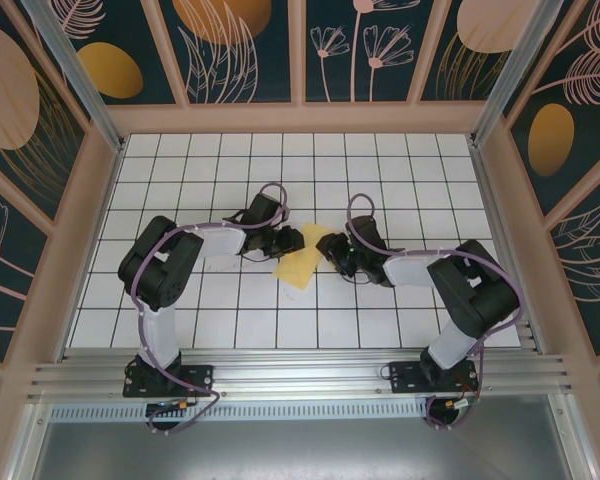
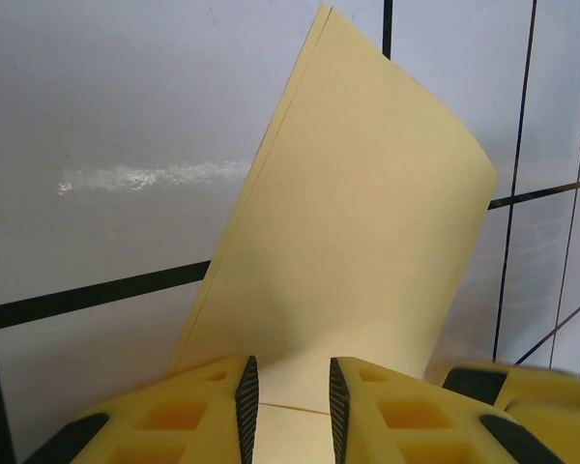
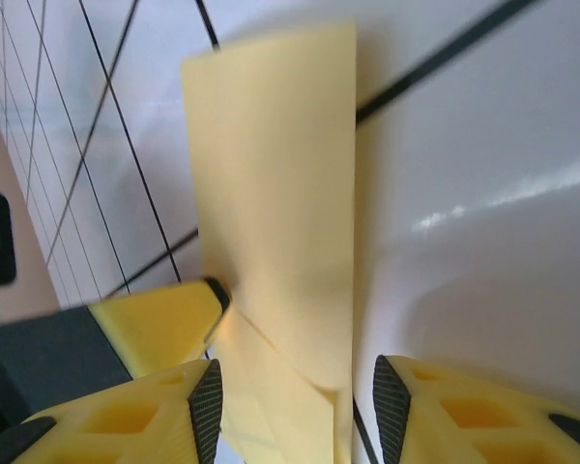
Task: Fold a paper plane with a square sheet of paper (pick it up from the middle)
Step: Fold the triangle a second time at the center of the table, then turn over the paper at the center of the table.
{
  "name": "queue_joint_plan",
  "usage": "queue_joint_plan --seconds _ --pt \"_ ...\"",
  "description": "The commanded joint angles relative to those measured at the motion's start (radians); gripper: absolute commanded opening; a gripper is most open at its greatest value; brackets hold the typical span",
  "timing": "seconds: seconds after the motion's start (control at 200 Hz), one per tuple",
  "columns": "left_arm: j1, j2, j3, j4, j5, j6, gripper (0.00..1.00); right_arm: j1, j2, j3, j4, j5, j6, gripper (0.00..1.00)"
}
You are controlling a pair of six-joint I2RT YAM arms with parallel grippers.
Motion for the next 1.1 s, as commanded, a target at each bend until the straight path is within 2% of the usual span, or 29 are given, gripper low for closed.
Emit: queue_joint_plan --seconds 0.0,0.335,0.686,0.841,1.096 --pt "0.006 0.014 0.005 -0.007 0.002 0.001 0.30 -0.022 0.038 0.037 -0.026 0.004 -0.034 0.48" --pt "0.006 0.022 0.011 -0.006 0.013 0.004 0.30 -0.022 0.140 0.079 0.072 -0.080 -0.040 0.47" --pt "0.006 0.022 0.013 -0.005 0.010 0.001 0.30 -0.020 0.097 0.011 0.167 -0.114 -0.030 0.45" --pt "0.006 0.020 0.012 -0.002 0.006 -0.004 0.30 0.002 0.087 -0.048 0.287 -0.158 -0.034 0.45" --pt "0.009 0.017 0.011 -0.004 0.002 -0.008 0.30 0.041 0.089 -0.072 0.367 -0.161 -0.044 0.43"
